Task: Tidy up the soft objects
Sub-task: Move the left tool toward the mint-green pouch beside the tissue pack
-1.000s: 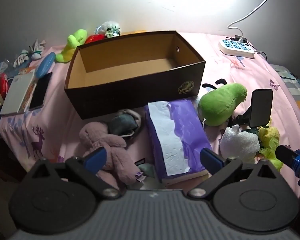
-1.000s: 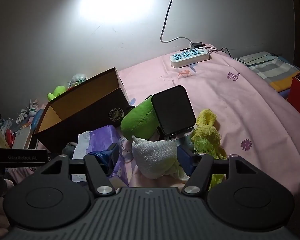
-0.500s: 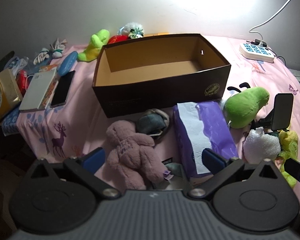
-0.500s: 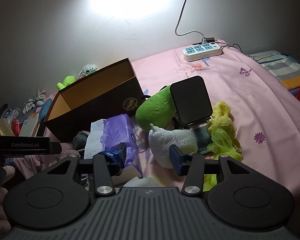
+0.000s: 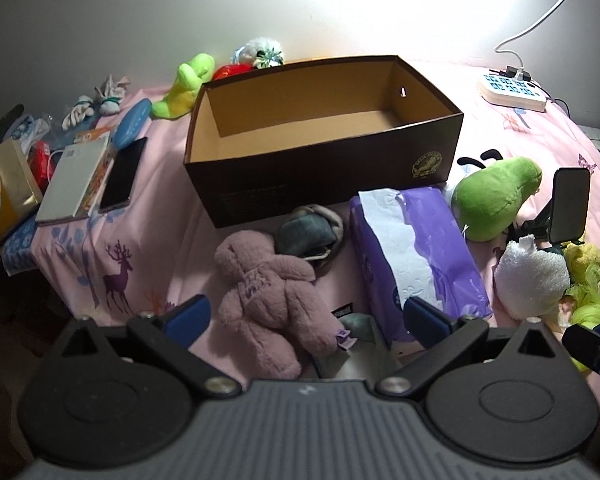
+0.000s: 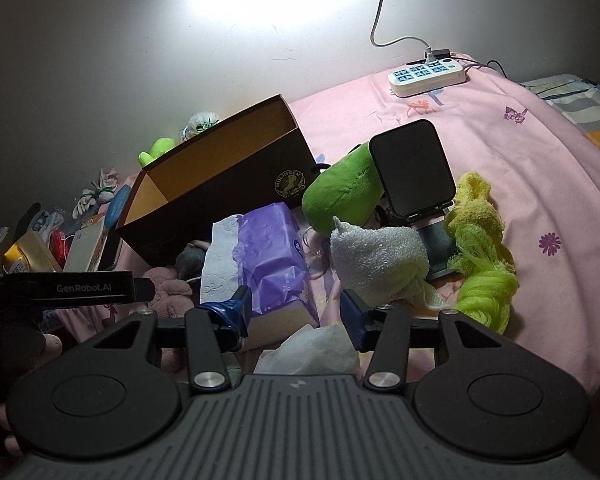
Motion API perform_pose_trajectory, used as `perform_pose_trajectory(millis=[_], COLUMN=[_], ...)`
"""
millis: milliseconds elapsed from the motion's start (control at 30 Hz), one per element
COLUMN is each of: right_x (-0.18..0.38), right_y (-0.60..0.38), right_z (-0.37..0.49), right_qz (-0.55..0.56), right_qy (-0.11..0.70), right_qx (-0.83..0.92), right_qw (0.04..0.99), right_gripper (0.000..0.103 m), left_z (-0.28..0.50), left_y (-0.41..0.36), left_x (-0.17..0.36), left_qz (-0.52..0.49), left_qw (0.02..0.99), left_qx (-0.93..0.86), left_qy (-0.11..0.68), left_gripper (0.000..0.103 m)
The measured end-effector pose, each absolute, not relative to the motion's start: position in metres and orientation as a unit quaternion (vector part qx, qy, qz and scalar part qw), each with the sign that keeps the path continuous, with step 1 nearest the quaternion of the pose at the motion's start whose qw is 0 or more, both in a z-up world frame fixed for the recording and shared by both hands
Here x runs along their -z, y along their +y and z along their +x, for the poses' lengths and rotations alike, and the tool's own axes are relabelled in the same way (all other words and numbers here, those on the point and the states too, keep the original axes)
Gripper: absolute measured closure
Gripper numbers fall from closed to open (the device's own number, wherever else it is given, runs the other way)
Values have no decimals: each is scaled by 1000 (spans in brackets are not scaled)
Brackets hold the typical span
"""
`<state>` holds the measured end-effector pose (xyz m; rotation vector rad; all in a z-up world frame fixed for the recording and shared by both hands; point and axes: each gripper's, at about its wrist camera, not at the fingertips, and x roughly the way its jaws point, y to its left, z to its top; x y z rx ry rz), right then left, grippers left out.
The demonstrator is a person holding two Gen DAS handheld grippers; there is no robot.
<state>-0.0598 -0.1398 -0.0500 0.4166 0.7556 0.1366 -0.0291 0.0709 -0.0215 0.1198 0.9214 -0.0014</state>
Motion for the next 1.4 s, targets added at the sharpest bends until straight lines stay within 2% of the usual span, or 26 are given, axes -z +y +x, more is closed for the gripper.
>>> perform_pose_trajectory(millis=[533, 767, 1400], right_x=[60, 60, 73], right_y=[-144, -164, -205], right_z=[-42, -38, -32], right_qz=[226, 221, 214], right_qy=[387, 389, 423], right_qx=[-122, -135, -184], right_qw=[886, 884, 861], right_gripper=[70, 66, 66], left_z=[-24, -22, -34], left_y=[74, 50, 9], left_x=[30, 33, 41], left_qz=[49, 46, 36], left_qw=[882, 877, 865], left_qx=[-44, -46, -77], left_qy=[467, 475, 494], left_gripper=[1, 1, 1])
